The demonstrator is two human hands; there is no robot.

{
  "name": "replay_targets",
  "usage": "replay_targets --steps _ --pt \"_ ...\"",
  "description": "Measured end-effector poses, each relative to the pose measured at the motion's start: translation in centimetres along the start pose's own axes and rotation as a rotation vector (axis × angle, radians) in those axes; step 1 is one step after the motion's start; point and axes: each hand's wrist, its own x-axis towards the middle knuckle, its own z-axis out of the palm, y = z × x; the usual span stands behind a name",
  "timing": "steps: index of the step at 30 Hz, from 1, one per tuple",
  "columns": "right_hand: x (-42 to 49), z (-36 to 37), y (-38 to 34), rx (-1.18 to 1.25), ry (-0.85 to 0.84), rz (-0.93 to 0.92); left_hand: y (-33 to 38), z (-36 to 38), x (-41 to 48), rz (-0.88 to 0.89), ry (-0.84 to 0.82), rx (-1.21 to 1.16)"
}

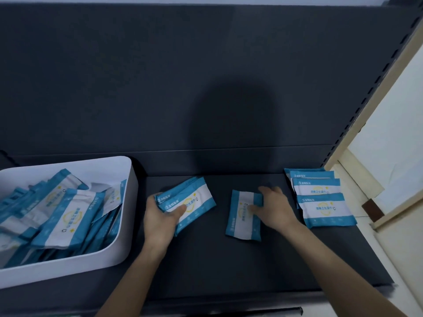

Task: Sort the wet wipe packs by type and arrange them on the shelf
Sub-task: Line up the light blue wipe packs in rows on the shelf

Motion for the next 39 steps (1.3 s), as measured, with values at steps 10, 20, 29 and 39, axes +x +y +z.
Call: replay_targets --steps 10,20,29,39 --pt "0.7 0.4 -2.1 -0.059 -0.221 -0.039 -0.1 0.9 -0.2 0.047 -0.108 0.022" --pt "-0.3 -0.5 -1.9 -0.140 -0.413 -0.024 0.1 0.3 -0.4 0.084 -0.197 0.022" --pt "-1.7 1.1 -1.5 0.495 -0.158 -0.138 0.6 0.8 -0.2 0.114 -0.265 0.031" --pt "-2.1 4.2 -2.5 0.562 0.179 0.007 0.5 1.6 -0.4 0.023 -0.408 -0.062"
